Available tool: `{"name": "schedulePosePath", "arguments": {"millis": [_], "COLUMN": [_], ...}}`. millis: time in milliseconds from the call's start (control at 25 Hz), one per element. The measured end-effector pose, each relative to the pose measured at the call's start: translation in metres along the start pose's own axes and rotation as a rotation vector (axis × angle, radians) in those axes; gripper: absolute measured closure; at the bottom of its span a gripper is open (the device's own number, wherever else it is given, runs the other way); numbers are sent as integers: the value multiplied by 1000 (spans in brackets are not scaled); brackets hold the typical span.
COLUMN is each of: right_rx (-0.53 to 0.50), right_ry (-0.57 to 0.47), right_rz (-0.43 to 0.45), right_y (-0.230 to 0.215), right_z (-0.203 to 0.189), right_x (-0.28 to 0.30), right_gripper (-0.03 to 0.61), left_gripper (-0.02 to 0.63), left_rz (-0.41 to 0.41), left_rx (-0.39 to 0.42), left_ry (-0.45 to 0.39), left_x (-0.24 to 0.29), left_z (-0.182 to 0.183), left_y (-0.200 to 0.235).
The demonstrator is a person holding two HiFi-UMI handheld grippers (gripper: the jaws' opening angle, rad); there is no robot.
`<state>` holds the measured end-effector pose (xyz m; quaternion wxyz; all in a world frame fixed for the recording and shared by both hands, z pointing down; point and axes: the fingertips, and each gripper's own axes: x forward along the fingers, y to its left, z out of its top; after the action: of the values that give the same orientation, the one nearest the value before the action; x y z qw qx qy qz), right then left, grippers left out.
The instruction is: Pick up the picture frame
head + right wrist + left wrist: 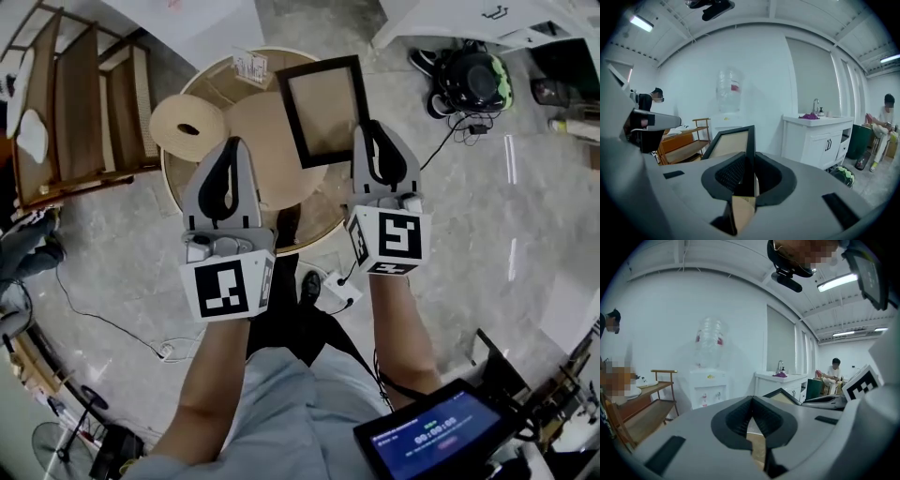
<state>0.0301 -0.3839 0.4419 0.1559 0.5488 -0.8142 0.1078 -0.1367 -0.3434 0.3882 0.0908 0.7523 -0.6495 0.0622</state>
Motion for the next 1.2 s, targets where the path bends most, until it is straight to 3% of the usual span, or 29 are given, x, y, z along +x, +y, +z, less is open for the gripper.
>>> {"name": "schedulePosePath", "arguments": {"millis": [280,440,640,1200], "right_rx": [-34,-62,-89,-144], "right_ry": [-89,-144,-218,-350], "right_rz": [0,7,25,21], "right_y": [20,30,44,55], "right_z": [75,107,139,190], "right_x": [-76,-121,-180,-277], "right_gripper": [500,500,500,500], "left_gripper": [603,603,603,603], "left_rz": [0,25,38,65], "left_rx": [39,4,65,139], "left_ry": [-99,-136,-206,-341], "left_x": [-59,-98,-145,-223], "left_z": [70,101,142,218], "left_y": [-11,-19,-30,-55]}}
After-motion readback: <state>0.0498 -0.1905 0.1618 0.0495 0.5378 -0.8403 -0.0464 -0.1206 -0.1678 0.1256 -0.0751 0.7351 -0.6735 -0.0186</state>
